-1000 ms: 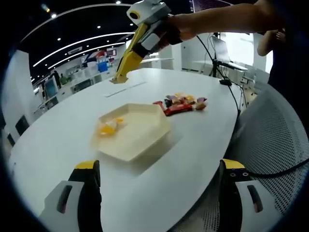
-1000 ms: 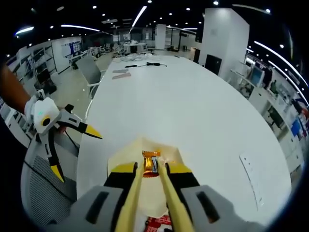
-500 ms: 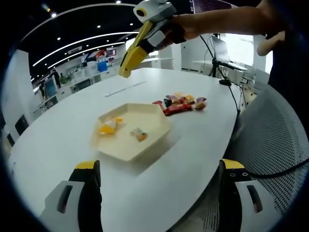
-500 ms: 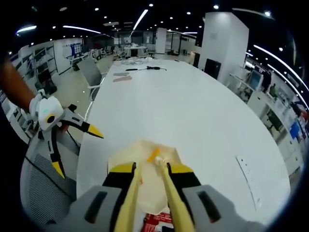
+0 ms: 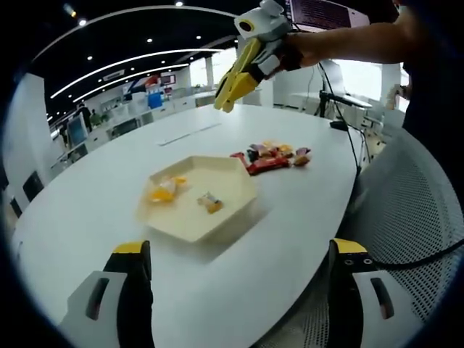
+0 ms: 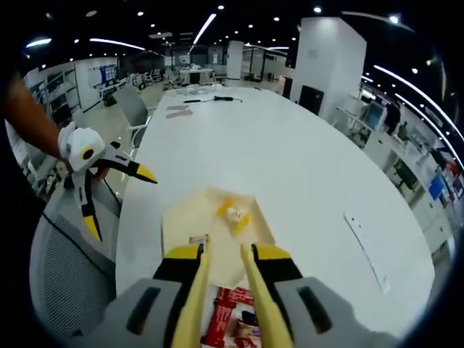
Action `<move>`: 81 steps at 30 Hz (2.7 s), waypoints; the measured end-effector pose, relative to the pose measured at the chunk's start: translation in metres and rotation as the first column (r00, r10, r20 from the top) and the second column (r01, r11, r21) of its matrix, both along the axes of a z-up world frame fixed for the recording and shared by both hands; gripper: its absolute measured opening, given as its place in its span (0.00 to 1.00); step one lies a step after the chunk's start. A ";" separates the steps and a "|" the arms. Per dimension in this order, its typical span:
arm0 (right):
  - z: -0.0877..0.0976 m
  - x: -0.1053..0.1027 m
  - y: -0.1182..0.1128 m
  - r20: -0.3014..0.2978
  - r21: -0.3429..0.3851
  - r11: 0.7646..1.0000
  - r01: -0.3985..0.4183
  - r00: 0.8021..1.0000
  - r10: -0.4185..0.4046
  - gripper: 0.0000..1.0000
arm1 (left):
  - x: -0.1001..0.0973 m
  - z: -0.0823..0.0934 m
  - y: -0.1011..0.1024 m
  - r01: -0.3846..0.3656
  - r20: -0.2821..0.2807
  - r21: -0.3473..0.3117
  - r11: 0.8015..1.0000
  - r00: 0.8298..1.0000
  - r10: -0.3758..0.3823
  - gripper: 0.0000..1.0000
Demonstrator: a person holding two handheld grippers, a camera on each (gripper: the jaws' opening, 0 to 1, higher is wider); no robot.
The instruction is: Place the target food into the container with the food tongs after gripping and lifting it, then release it inside without dropping or visibly crushing the food.
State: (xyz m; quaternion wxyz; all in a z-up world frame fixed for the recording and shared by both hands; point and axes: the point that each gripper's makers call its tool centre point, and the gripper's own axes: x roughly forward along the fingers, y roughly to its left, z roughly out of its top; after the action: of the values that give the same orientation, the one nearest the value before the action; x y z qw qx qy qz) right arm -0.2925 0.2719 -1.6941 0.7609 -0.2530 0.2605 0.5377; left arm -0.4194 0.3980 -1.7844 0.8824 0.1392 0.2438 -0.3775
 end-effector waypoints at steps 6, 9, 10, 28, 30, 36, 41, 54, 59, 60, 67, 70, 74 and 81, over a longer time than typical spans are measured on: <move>-0.001 -0.005 -0.022 0.051 0.003 1.000 -0.016 0.999 0.016 0.25 | 0.000 0.000 0.001 -0.001 -0.002 0.002 1.000 1.000 0.001 0.98; -0.002 -0.006 -0.033 0.052 0.005 1.000 -0.002 0.999 0.002 0.25 | 0.000 -0.001 0.000 0.003 -0.004 0.004 1.000 1.000 -0.003 0.98; -0.002 -0.007 -0.036 0.049 0.012 1.000 0.004 0.999 -0.005 0.25 | -0.001 -0.002 0.000 0.004 -0.007 0.003 1.000 1.000 -0.004 0.98; -0.029 -0.024 -0.107 0.008 -0.001 0.994 0.110 0.994 -0.110 0.26 | 0.000 -0.001 0.001 -0.001 -0.004 -0.007 1.000 1.000 0.001 0.98; -0.032 -0.024 -0.113 0.004 0.001 0.992 0.123 0.992 -0.123 0.26 | 0.000 -0.001 0.000 0.001 -0.006 -0.006 1.000 1.000 -0.001 0.97; -0.042 -0.027 -0.135 -0.008 -0.010 0.987 0.161 0.987 -0.161 0.26 | -0.001 -0.001 0.000 0.003 -0.011 -0.004 1.000 1.000 -0.003 0.98; -0.048 -0.029 -0.148 -0.017 -0.017 0.983 0.182 0.983 -0.182 0.26 | 0.002 0.002 0.001 -0.003 0.019 -0.003 1.000 1.000 0.003 1.00; -0.071 -0.037 -0.156 -0.034 -0.045 0.982 0.184 0.982 -0.186 0.26 | 0.004 0.008 0.003 -0.038 0.007 -0.058 0.998 0.999 0.038 1.00; -0.080 -0.037 -0.153 -0.040 -0.043 0.981 0.188 0.981 -0.190 0.26 | 0.003 0.006 0.002 -0.033 -0.002 -0.051 0.998 0.999 0.033 1.00; -0.082 -0.037 -0.152 -0.042 -0.044 0.981 0.188 0.981 -0.190 0.26 | 0.003 0.005 0.002 -0.033 -0.002 -0.050 0.998 0.999 0.033 1.00; -0.102 -0.039 -0.153 -0.067 -0.061 0.979 0.195 0.978 -0.199 0.26 | 0.003 0.005 0.002 -0.033 -0.008 -0.047 0.998 0.999 0.033 1.00; -0.110 -0.040 -0.155 -0.086 -0.063 0.977 0.204 0.974 -0.209 0.26 | 0.002 0.004 0.002 -0.029 -0.008 -0.046 0.999 1.000 0.029 0.99; -0.118 -0.042 -0.154 -0.114 -0.063 0.977 0.205 0.971 -0.211 0.26 | 0.002 0.003 0.001 -0.026 -0.014 -0.044 0.999 1.000 0.025 0.99; -0.131 -0.044 -0.153 -0.143 -0.078 0.976 0.205 0.966 -0.215 0.27 | 0.002 0.002 0.001 -0.027 -0.021 -0.044 0.999 0.999 0.026 0.99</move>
State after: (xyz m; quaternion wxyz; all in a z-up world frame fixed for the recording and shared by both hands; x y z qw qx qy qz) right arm -0.3361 0.1185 -1.8251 0.7835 -0.2062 0.3591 0.4632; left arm -0.4178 0.3992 -1.7820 0.8878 0.1123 0.2461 -0.3724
